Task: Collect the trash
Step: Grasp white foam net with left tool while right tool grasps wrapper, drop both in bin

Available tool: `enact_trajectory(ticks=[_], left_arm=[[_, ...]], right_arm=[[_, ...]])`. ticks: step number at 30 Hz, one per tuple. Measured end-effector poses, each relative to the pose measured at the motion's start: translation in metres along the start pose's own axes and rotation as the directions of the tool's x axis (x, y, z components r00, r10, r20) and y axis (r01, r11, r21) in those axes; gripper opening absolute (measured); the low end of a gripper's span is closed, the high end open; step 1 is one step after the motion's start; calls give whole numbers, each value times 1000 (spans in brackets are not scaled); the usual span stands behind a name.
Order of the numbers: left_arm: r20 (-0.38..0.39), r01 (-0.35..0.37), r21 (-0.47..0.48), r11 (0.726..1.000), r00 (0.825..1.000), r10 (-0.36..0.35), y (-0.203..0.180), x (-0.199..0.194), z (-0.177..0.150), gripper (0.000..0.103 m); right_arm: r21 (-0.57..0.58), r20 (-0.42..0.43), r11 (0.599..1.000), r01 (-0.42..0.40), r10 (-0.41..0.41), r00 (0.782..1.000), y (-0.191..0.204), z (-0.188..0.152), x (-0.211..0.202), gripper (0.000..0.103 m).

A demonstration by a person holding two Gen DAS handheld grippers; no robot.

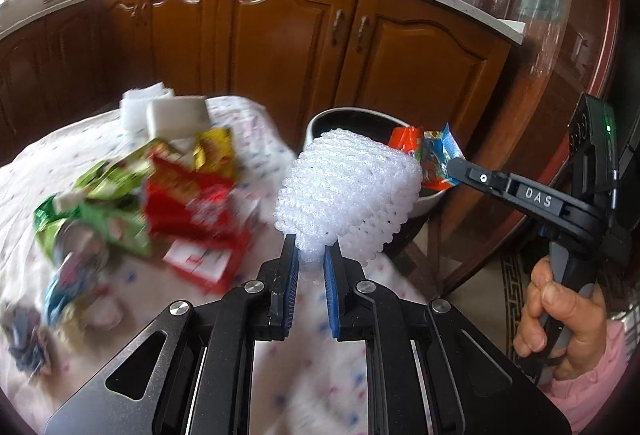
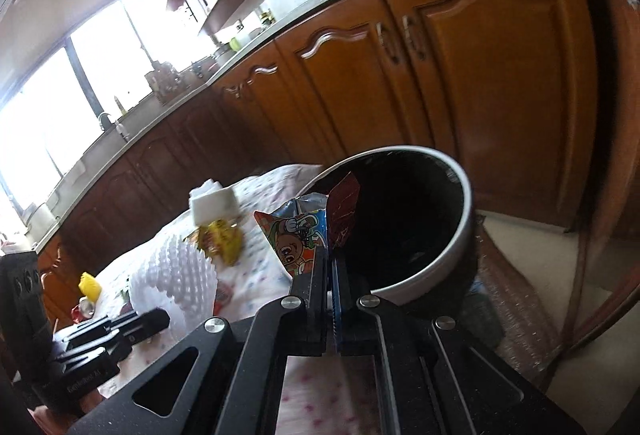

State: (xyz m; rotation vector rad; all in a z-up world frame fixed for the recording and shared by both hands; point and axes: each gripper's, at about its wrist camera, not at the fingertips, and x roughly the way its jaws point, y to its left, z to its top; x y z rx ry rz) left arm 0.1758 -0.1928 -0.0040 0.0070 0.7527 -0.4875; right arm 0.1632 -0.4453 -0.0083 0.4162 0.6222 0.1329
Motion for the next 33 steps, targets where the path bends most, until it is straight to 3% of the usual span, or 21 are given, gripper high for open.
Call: enact_trajectory(ticks=[18, 22, 24, 25, 26, 27, 28, 33], left_arm=[[-100, 0, 85, 996, 995, 9, -54, 85, 69, 12], [-113, -19, 112, 994, 993, 32, -63, 100, 76, 14], [-124, -19, 117, 993, 992, 34, -66, 107, 79, 20], [-126, -14, 114, 993, 992, 28, -67, 109, 79, 32], [-125, -20, 110, 994, 992, 34, -66, 110, 80, 49], [-120, -24, 105, 994, 992, 37, -65, 110, 80, 56], [-114, -18, 100, 995, 993, 30, -64, 110, 80, 60], [-116, -6, 70, 998, 993, 14, -59, 106, 79, 61]], right_arm=[[-38, -50, 995, 91, -93, 994, -29, 34, 31, 2], [-51, -68, 992, 112, -116, 991, -33, 37, 41, 8], [-36, -78, 993, 115, -118, 990, -38, 37, 45, 15], [-28, -82, 993, 113, -115, 990, -40, 37, 46, 17], [-21, -81, 993, 113, -115, 990, -41, 37, 46, 22], [-14, -76, 994, 113, -114, 991, -43, 37, 44, 26], [-8, -72, 994, 111, -111, 991, -44, 36, 43, 28], [22, -50, 995, 97, -96, 994, -45, 33, 33, 42]])
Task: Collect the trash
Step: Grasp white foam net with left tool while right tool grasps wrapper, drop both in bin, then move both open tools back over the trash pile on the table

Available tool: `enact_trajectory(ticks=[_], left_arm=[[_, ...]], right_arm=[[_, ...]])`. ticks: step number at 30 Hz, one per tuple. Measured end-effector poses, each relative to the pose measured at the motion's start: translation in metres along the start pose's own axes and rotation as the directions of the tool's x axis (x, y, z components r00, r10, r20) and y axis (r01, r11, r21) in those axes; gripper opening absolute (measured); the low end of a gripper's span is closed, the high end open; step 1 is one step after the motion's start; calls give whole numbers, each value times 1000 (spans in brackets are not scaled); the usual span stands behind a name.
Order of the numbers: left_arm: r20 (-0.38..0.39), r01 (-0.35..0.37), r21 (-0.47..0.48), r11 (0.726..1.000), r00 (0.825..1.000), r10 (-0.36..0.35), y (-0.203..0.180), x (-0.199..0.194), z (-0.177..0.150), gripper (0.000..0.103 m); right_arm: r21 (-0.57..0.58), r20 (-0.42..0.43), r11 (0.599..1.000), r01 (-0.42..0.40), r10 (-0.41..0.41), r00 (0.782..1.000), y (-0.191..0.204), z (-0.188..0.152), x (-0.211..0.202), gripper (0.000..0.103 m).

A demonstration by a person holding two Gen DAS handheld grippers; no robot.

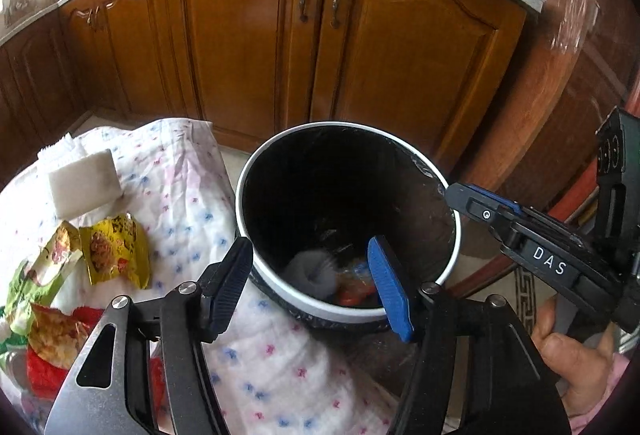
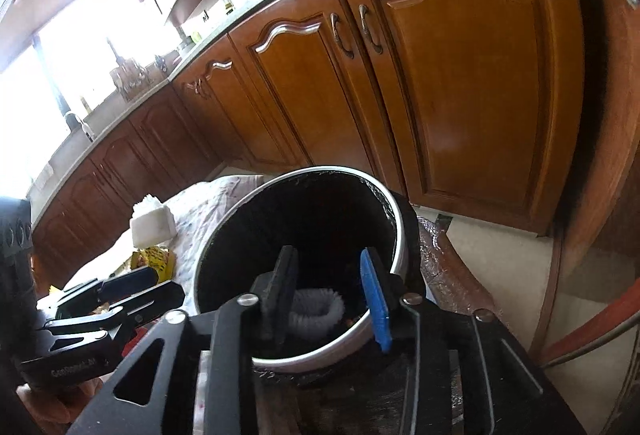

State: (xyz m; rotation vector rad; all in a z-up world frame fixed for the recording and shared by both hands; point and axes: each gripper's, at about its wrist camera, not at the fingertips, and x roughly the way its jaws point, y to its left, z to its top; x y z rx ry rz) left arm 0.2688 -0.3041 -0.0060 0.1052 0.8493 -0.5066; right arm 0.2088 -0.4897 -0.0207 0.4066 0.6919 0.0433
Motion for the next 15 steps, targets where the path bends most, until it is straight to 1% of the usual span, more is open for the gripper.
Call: enact_trajectory(ticks=[1, 3, 4, 6, 8, 12, 15], left_arm=[[4, 5, -9, 1000, 1000, -5, 2, -3, -2, 61], [18, 14, -22, 1000, 1000, -14, 4, -10, -6, 61], [25, 18, -28, 999, 1000, -17, 5, -14, -10, 61], [36, 23, -40, 999, 999, -21, 8, -23, -18, 62], [50, 30, -54, 998, 998, -27, 12, -33, -27, 62], [81, 34, -90, 995, 996, -26, 22, -54, -50, 63], [107, 21, -131, 991, 994, -7, 37, -71, -69, 63]], right_arm=[[5, 4, 1000, -5, 5, 1000, 1, -1, -2, 45], [14, 11, 1000, -22, 22, 1000, 3, -5, -8, 57], [17, 13, 999, -28, 28, 1000, 5, -6, -9, 60], [27, 21, 998, -50, 50, 999, 9, -12, -14, 72], [34, 30, 997, -65, 64, 998, 15, -20, -20, 76], [58, 33, 993, -103, 101, 994, 28, -37, -26, 78], [70, 17, 989, -133, 132, 991, 39, -49, -27, 79]])
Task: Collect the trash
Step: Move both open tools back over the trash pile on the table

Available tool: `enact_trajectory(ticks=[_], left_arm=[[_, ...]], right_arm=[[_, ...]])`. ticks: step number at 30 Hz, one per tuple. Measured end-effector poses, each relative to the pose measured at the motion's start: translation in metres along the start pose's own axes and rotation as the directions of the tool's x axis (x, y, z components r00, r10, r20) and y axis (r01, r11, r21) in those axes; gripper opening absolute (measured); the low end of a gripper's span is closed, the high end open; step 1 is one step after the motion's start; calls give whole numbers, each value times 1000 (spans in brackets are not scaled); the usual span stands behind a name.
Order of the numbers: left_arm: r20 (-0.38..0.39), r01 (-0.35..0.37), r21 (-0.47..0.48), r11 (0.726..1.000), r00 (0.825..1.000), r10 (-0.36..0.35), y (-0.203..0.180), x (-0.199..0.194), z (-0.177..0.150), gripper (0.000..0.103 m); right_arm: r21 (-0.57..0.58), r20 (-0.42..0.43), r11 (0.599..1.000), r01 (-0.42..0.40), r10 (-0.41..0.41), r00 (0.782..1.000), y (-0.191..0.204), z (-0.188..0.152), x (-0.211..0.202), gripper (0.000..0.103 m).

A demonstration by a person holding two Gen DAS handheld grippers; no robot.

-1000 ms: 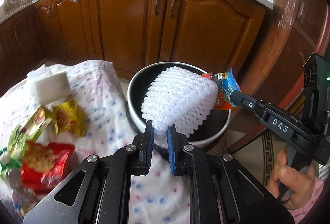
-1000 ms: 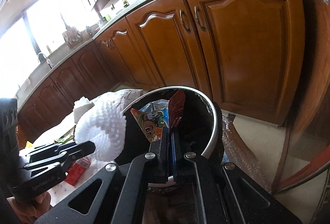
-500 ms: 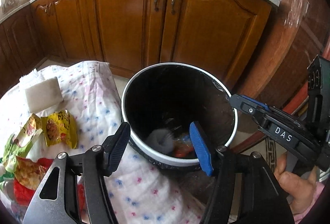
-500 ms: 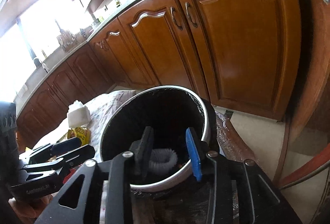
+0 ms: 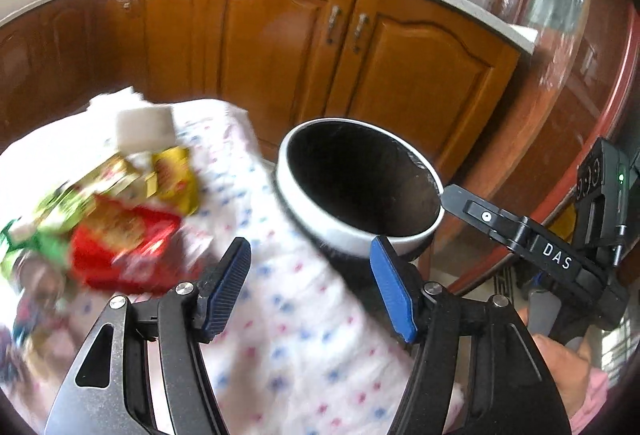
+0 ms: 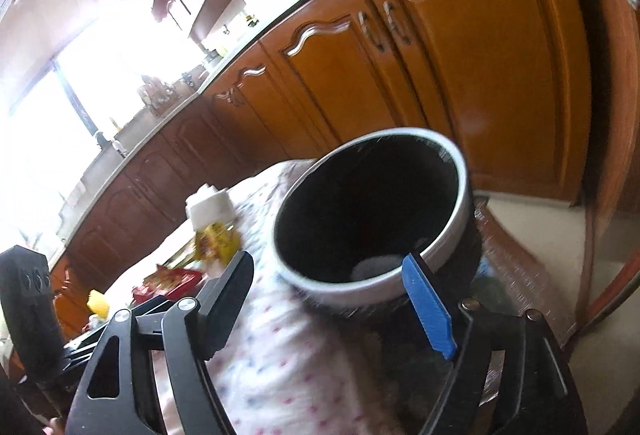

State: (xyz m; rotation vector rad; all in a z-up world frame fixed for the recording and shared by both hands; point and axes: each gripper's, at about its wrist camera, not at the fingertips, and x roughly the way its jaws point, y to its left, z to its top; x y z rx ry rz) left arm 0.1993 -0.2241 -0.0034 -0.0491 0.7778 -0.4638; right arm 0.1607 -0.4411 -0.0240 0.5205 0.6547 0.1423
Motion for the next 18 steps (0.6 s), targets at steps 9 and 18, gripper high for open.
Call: enact_trajectory(ticks=[9, 18], left_arm=[[22, -74, -97, 992, 997, 77, 56, -38, -36, 63], [34, -127, -180, 976, 990, 135, 102, -68, -59, 64]], right_arm=[[-22, -64, 999, -47, 45, 997, 36, -32, 6, 81], [-72, -106, 993, -97, 89, 990, 79, -47, 18, 81]])
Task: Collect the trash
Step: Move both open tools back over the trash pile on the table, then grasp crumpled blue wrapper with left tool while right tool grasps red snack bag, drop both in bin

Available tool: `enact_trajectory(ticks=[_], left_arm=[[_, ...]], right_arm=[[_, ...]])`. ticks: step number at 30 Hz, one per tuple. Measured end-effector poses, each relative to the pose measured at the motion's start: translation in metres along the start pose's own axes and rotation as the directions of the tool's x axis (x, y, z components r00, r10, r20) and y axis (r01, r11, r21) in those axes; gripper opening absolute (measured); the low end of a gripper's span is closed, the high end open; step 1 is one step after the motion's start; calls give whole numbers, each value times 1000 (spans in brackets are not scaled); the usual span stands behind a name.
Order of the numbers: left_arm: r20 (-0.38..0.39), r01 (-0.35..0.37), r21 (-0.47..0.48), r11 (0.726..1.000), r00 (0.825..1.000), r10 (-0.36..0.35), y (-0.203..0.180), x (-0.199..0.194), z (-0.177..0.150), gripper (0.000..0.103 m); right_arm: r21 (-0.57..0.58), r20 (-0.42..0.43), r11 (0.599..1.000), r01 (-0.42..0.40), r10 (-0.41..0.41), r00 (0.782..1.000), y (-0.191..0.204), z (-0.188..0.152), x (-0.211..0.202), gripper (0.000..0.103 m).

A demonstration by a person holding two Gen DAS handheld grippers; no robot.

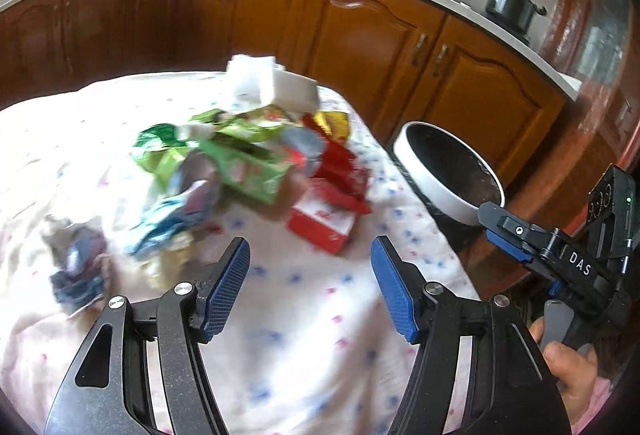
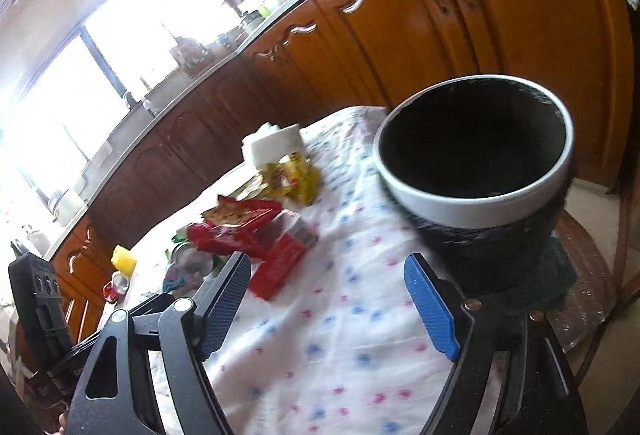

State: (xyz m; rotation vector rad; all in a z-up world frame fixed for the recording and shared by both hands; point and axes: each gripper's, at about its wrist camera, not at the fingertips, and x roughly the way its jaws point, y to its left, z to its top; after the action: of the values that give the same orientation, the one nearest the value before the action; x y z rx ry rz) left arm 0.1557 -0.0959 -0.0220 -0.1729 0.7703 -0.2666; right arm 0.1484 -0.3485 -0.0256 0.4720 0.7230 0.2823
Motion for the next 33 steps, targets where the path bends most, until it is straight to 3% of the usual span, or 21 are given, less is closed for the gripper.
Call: enact_trajectory(ticks=[14, 23, 25, 26, 28, 29, 30, 33], left_arm=[[14, -82, -70, 994, 996, 83, 55, -11, -3, 71], [-27, -105, -75, 992, 994, 103, 70, 13, 9, 71], [-45, -109, -79, 991, 993, 106, 73, 20, 9, 71], [-52, -109, -82, 991, 993, 105, 75, 23, 9, 71], [-60, -112, -77, 991, 992, 107, 76, 27, 8, 71], [-62, -112, -74, 991, 992, 108, 77, 29, 8, 70], [-59, -111, -71, 991, 993, 106, 77, 29, 8, 69], [-67, -102, -68, 992, 993, 97, 77, 31, 7, 48]], right_arm=[[-39, -55, 995, -95, 93, 994, 41, 5, 38, 80], [-45, -129, 990, -131, 124, 984, 56, 19, 83, 72], [-51, -155, 990, -130, 121, 981, 57, 17, 94, 66], [-49, -164, 990, -133, 124, 979, 57, 16, 97, 56], [-51, -175, 988, -143, 132, 976, 58, 15, 101, 32], [-54, -182, 988, -142, 130, 975, 58, 14, 102, 12], [-57, -189, 988, -146, 132, 973, 58, 13, 103, 5], [-73, -188, 986, -147, 131, 973, 60, 10, 100, 2]])
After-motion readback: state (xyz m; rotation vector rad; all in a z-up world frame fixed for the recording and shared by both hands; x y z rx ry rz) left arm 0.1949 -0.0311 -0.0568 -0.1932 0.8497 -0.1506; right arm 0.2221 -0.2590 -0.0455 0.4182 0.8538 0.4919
